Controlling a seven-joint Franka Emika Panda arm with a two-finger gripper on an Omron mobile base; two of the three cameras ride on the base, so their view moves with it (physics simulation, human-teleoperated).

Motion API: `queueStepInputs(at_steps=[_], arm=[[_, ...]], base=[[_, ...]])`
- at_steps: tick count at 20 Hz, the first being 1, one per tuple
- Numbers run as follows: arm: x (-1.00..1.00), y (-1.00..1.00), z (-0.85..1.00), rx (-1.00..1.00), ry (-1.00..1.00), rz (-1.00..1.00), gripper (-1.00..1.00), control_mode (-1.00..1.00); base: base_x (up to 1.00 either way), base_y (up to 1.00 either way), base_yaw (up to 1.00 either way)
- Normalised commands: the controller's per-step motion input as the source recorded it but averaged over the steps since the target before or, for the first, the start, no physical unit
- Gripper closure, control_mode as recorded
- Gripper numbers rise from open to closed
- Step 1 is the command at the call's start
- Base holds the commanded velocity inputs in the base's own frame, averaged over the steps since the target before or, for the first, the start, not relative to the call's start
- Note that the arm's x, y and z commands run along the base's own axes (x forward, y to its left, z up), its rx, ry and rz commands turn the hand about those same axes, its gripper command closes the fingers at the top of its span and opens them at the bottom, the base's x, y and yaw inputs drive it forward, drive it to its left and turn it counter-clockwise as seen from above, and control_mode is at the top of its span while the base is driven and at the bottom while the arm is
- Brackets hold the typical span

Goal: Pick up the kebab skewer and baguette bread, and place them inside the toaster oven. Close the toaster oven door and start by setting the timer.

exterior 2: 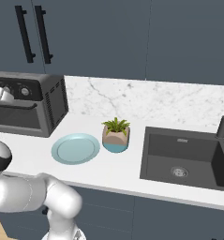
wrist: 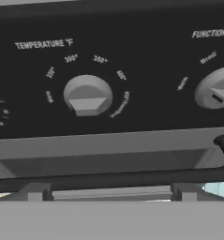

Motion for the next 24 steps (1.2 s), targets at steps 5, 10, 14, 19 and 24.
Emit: queueStepInputs(at_steps=[5, 10, 14, 19, 24], arm=[[-0.36, 0.09, 0.00, 0.04, -0.01, 0.00, -1.00, -1.00], [-0.30, 0.17, 0.09, -0.02, -0.16, 0.09, -1.00, -1.00], [-0.31, 0.53, 0.15, -0.14, -0.23, 0.01, -1.00, -1.00], [-0.23, 0.41, 0.19, -0.09, -0.15, 0.03, -1.00, -1.00], [-0.18, 0.16, 0.28, -0.01, -0.16, 0.11, -1.00, -1.00]], base=[[0.00, 0.00, 0.00], [0.00, 0.00, 0.00], [0.00, 0.00, 0.00], [0.00, 0.00, 0.00], [0.00, 0.00, 0.00]])
